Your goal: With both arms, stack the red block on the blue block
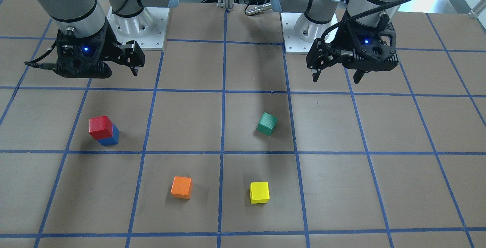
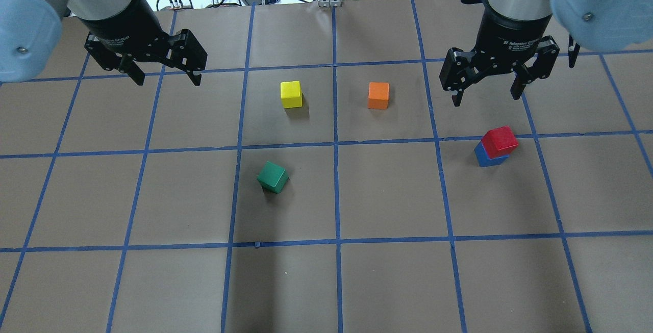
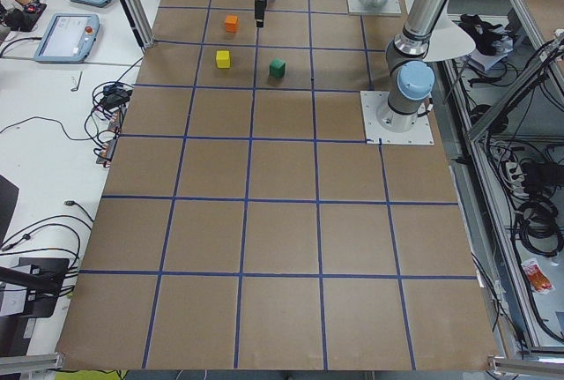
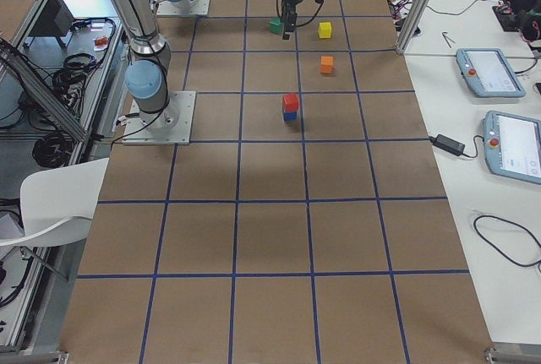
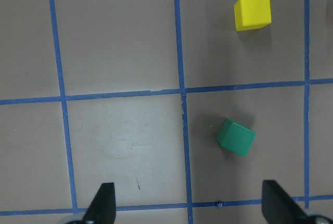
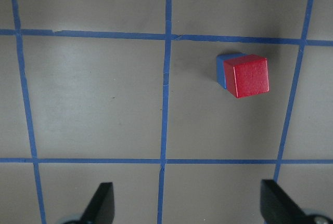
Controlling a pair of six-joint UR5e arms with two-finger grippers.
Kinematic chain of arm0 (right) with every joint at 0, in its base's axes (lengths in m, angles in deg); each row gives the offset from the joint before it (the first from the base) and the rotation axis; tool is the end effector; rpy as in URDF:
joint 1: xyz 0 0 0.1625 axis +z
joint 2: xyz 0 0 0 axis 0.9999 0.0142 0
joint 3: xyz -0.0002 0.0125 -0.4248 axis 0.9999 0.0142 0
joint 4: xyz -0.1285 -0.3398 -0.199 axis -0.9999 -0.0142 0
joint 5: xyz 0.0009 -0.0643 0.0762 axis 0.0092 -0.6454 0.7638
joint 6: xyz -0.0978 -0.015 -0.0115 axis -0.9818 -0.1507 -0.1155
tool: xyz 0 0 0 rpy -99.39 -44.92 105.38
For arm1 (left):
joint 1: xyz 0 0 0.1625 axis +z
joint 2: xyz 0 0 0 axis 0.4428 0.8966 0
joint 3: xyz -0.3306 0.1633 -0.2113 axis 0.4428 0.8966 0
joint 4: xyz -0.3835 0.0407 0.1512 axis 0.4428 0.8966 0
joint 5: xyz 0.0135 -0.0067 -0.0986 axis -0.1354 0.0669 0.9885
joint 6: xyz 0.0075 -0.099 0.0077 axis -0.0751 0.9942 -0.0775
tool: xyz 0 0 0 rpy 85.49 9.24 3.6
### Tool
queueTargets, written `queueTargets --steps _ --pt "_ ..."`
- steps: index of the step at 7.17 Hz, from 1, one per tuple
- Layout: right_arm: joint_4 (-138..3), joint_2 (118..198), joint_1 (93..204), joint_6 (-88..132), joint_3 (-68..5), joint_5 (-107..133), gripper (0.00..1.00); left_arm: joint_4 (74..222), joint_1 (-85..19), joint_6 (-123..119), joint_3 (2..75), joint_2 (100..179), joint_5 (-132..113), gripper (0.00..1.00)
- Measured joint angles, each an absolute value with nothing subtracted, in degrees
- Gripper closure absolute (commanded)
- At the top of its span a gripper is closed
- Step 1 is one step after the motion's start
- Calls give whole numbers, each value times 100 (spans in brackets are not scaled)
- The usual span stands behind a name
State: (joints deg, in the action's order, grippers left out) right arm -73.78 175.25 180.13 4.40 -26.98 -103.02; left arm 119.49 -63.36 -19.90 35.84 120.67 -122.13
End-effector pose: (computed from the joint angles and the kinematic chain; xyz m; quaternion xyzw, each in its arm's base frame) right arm 0.1368 -0.4980 0.4663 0.0199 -0.9972 -0.0677 0.0235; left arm -0.1281 -0.5036 0.4982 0.0242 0.9994 -0.0231 0.0115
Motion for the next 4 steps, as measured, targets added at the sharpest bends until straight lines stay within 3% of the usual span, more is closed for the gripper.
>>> queueTargets --steps 4 --pt "-7328 17551 17805 443 -2586 -10064 0 11948 -6336 -1990 3584 12069 -12213 0"
